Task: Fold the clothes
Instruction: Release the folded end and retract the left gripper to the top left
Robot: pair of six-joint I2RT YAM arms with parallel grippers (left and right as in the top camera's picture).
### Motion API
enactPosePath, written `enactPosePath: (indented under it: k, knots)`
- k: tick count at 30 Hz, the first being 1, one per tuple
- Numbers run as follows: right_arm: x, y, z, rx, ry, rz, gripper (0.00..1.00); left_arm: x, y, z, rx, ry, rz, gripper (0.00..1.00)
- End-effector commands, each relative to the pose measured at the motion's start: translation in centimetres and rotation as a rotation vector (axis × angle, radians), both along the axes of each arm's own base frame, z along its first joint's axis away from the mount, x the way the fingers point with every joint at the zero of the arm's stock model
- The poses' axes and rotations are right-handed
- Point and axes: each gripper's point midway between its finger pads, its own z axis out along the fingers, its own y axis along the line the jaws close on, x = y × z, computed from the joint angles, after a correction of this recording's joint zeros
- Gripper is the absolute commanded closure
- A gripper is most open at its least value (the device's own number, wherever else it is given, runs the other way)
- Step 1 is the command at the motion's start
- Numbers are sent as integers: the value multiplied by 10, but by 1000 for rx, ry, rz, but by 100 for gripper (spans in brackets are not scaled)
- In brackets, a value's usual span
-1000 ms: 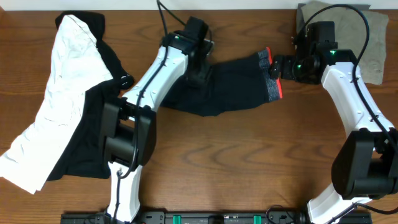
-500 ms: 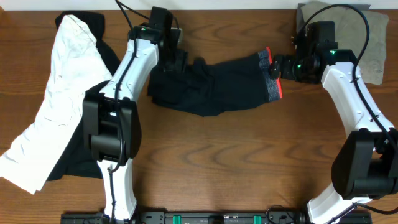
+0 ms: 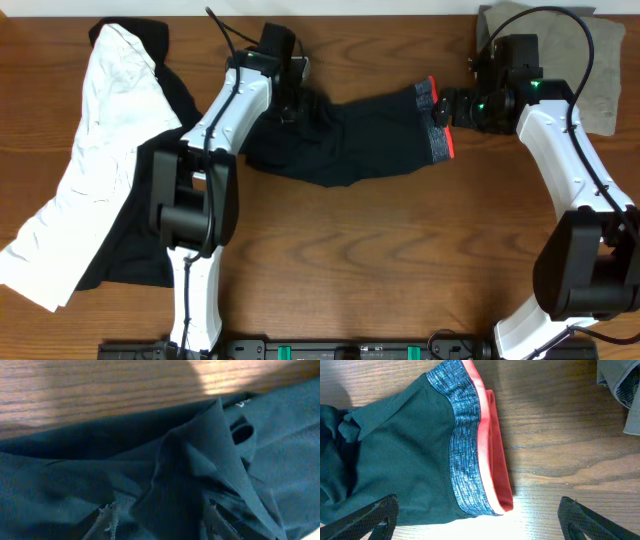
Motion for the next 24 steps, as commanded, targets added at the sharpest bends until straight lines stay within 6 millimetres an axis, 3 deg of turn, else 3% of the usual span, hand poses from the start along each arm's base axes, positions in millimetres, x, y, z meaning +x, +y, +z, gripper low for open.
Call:
enactPosePath:
  k: [1, 6, 9, 24]
  knots:
    - [5, 0, 13, -5, -37, 19, 1, 3, -4, 0, -22, -2, 28, 53]
    - [5, 0, 13, -6, -38, 18, 1, 8, -14, 5, -77, -7, 68, 79]
    - [5, -1, 13, -6, -37, 18, 1, 4, -33, 9, -128, -6, 30, 86]
    - [3, -1, 12, -9, -29, 25, 1, -44, -147, 16, -160, -60, -211, 90]
